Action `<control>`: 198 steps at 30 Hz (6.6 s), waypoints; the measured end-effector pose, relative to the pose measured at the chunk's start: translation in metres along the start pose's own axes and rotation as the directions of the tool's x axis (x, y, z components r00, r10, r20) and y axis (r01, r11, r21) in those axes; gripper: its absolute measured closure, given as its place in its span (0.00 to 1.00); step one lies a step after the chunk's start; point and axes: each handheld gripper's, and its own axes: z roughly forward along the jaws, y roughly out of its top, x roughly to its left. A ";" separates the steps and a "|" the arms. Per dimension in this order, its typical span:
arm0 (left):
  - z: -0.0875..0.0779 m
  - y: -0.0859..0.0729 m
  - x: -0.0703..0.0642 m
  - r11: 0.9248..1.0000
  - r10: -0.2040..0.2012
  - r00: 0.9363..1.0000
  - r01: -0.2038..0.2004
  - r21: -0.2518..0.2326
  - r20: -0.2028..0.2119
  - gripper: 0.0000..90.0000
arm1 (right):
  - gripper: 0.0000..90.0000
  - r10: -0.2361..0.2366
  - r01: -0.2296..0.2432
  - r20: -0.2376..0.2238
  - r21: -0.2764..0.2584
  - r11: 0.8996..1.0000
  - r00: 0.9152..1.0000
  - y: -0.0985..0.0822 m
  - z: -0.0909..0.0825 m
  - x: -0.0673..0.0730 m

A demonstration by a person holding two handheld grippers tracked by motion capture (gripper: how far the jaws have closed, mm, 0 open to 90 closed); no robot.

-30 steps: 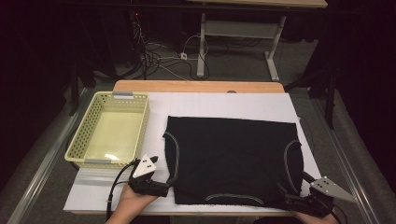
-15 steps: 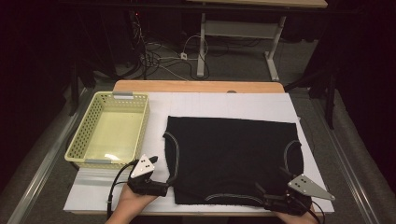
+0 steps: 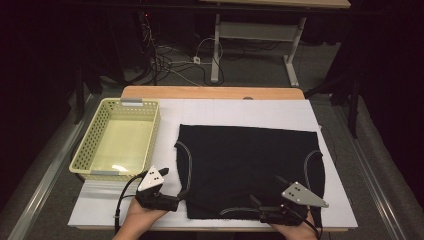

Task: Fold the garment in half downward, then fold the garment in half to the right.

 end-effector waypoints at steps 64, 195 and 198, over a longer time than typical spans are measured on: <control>0.018 0.053 -0.002 0.999 -0.032 0.999 0.032 -0.017 -0.007 0.00 | 0.00 -0.078 0.102 -0.281 0.071 0.992 0.956 0.005 0.074 0.092; 0.109 0.085 0.090 0.978 -0.140 0.968 0.169 0.125 -0.210 0.86 | 0.90 -0.253 0.297 -0.230 0.183 0.937 0.940 0.013 0.102 0.130; 0.106 0.090 0.087 0.976 -0.159 0.964 0.186 0.113 -0.214 0.86 | 0.90 -0.224 0.261 -0.222 0.153 0.953 0.949 0.017 0.096 0.125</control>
